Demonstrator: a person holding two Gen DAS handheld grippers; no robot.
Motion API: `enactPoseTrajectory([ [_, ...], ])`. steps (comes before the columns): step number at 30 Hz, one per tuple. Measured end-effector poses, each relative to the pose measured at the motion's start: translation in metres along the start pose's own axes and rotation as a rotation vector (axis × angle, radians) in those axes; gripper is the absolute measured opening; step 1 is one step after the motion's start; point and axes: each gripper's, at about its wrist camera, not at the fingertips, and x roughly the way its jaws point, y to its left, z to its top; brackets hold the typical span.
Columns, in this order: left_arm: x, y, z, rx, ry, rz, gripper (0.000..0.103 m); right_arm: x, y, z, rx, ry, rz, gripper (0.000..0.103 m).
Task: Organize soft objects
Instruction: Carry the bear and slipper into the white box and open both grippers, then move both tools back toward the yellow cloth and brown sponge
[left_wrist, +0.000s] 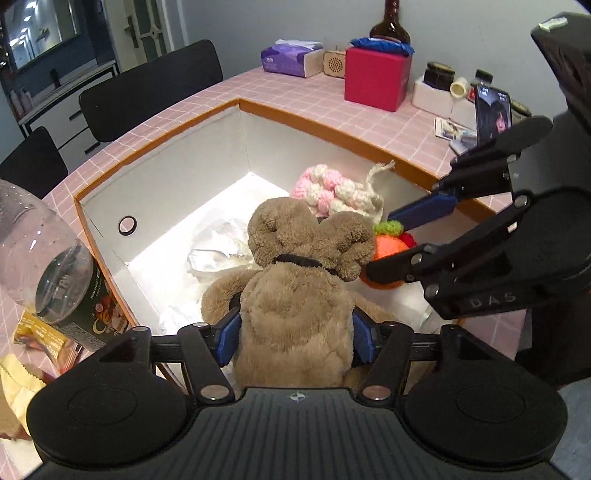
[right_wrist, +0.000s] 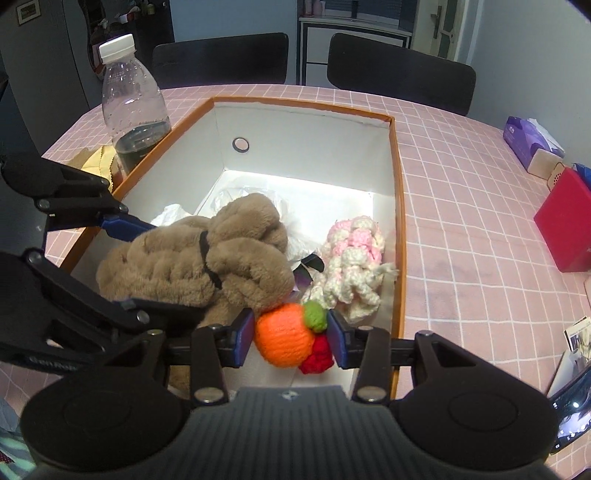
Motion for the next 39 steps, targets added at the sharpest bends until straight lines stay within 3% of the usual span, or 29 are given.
enactPoseTrajectory([
  [8,-0.012,0.006,-0.001,-0.037,-0.046,0.006,0.087,-0.001,-0.001,0.001,0.015,0.011,-0.001,0.048],
  [16,-0.049,0.011,-0.003,-0.085,-0.166,0.01,0.087,-0.019,0.006,0.003,0.015,-0.026,-0.026,0.059],
  [21,-0.071,0.006,-0.013,-0.08,-0.233,0.012,0.087,-0.037,0.018,-0.001,-0.003,-0.069,-0.051,0.059],
  [28,-0.102,0.013,-0.042,-0.147,-0.375,0.005,0.087,-0.066,0.042,-0.016,-0.007,-0.205,-0.124,0.071],
  [33,-0.117,0.024,-0.068,-0.193,-0.453,0.038,0.087,-0.073,0.069,-0.029,0.004,-0.298,-0.1,0.071],
  [39,-0.123,0.039,-0.099,-0.232,-0.491,0.119,0.087,-0.064,0.118,-0.037,-0.056,-0.398,-0.049,0.071],
])
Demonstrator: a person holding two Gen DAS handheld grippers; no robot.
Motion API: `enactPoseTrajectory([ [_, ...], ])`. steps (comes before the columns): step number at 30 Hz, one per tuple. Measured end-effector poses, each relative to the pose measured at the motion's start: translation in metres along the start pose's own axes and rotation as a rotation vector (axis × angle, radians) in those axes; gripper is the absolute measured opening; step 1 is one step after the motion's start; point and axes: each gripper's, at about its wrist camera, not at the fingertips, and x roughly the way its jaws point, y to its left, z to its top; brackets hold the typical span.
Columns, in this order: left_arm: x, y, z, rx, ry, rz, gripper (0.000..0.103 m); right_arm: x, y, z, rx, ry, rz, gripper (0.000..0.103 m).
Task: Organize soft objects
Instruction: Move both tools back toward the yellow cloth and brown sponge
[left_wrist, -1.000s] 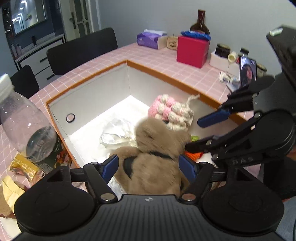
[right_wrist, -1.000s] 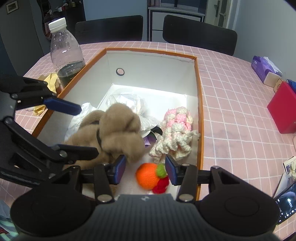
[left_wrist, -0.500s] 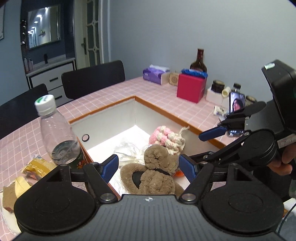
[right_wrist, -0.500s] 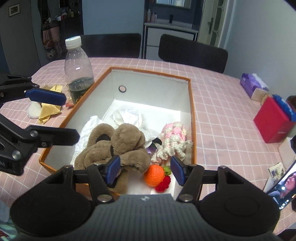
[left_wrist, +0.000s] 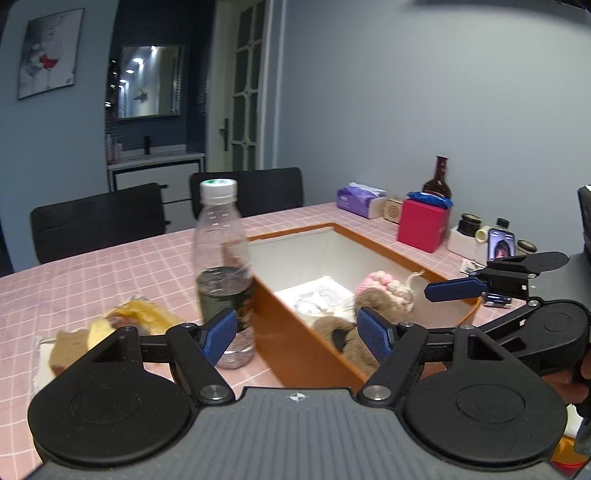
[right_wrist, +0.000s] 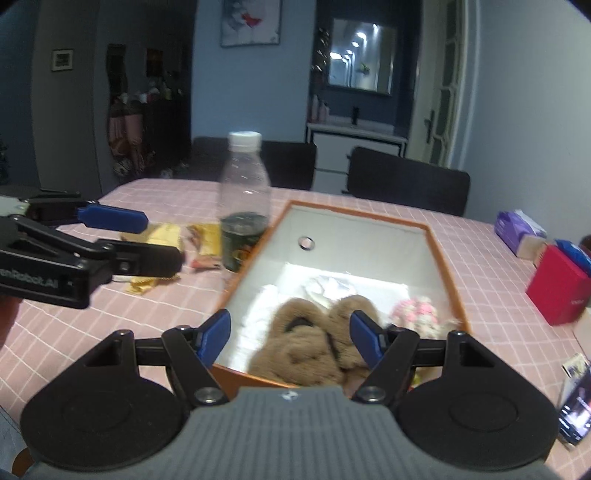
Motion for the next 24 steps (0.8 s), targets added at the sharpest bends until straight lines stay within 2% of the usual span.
enactPoseTrajectory([
  [5,-0.012,0.018,-0.024,-0.018,-0.027,0.128,0.087,0.012,0.043,-0.005,-0.058,-0.079,0.038,0.071],
  [9,-0.022,0.04,-0.042,-0.067,-0.055,0.209,0.087,0.027,0.073,-0.008,-0.061,-0.103,0.091,0.071],
  [15,-0.027,0.068,-0.063,-0.14,-0.035,0.292,0.085,0.062,0.104,-0.008,-0.004,-0.069,0.143,0.071],
  [24,-0.035,0.115,-0.086,-0.204,0.021,0.412,0.085,0.109,0.135,-0.006,0.002,-0.03,0.134,0.067],
])
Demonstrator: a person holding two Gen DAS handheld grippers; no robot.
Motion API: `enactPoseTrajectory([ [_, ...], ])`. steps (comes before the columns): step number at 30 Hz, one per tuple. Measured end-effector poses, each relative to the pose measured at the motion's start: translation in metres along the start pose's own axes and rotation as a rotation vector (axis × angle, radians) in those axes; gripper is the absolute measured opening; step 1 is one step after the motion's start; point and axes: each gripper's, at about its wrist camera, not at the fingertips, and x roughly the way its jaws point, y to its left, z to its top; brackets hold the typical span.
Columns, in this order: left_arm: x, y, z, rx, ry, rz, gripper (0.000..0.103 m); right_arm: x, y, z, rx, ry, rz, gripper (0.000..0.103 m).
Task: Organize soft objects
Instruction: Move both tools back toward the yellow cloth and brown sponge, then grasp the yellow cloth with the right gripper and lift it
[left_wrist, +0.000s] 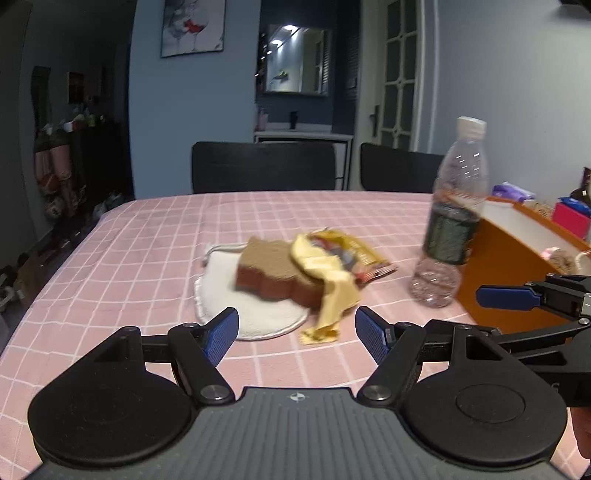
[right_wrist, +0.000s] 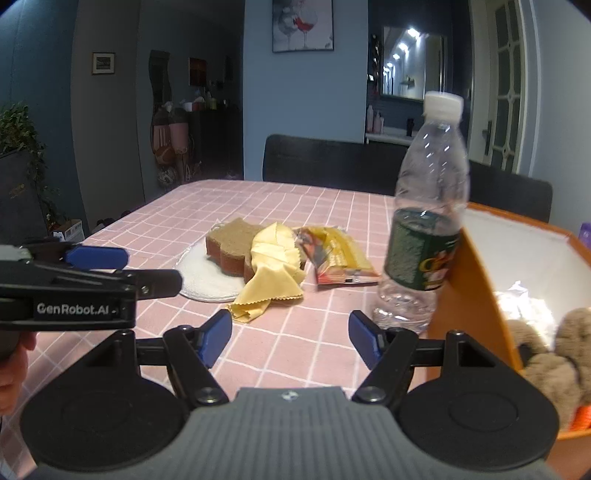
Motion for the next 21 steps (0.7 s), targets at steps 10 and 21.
enactPoseTrajectory([
  [10,0.028,0.028,0.004,-0.019,0.056,0.023,0.084,0.053,0.006,0.013,0.029,0.05,0.003,0.065],
  [21,0.053,0.045,0.016,-0.007,0.112,0.062,0.083,0.114,0.012,0.037,0.053,0.085,0.068,0.046],
])
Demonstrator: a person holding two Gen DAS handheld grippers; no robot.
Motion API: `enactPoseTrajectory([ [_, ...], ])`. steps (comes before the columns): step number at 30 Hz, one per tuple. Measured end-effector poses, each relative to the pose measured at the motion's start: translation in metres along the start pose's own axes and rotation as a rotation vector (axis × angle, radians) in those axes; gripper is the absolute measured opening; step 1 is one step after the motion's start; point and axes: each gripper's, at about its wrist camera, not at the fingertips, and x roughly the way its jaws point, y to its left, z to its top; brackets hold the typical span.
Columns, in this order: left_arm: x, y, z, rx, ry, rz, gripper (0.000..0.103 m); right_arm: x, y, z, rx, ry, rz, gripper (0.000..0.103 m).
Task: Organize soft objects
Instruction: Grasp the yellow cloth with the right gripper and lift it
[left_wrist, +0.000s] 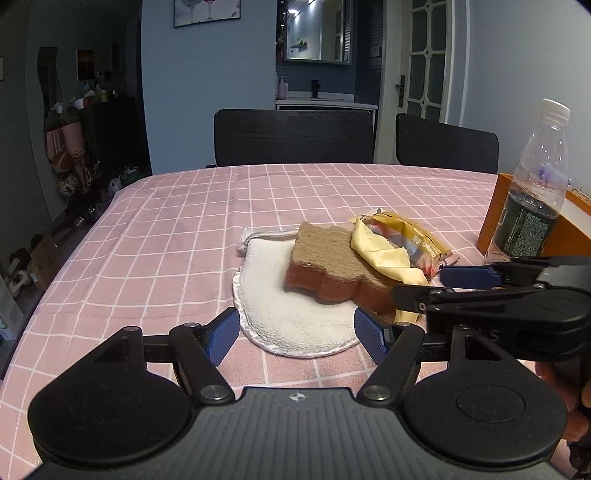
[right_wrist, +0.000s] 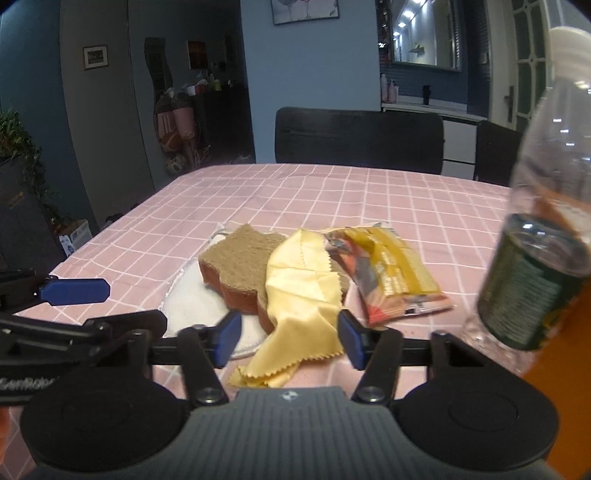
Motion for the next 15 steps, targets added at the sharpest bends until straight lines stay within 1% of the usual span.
enactPoseTrajectory([
  [1,0.001,-0.001,0.0,0.007,0.002,0.0,0.083,0.003,-0.002,0.001,0.003,0.007,0.003,0.042],
  [2,0.002,-0.002,0.001,0.014,0.005,-0.001,0.083,0.005,-0.003,0.001,0.006,0.015,0.011,0.031],
  [3,0.003,-0.003,0.001,0.021,0.008,-0.004,0.083,0.006,-0.005,0.001,0.01,0.026,0.017,0.014],
  [5,0.006,-0.005,0.001,0.027,0.014,-0.011,0.083,0.006,-0.008,0.0,0.018,0.042,0.027,0.002],
  [8,0.007,-0.009,-0.001,0.031,0.021,-0.032,0.082,-0.006,-0.011,-0.004,0.017,0.04,0.045,0.001],
  [11,0.002,-0.015,-0.005,0.039,0.024,-0.062,0.081,-0.027,-0.014,-0.012,0.02,0.049,0.089,0.001],
  [15,-0.008,-0.023,-0.013,0.054,0.038,-0.095,0.08,-0.055,-0.016,-0.028,0.016,0.068,0.103,0.001],
])
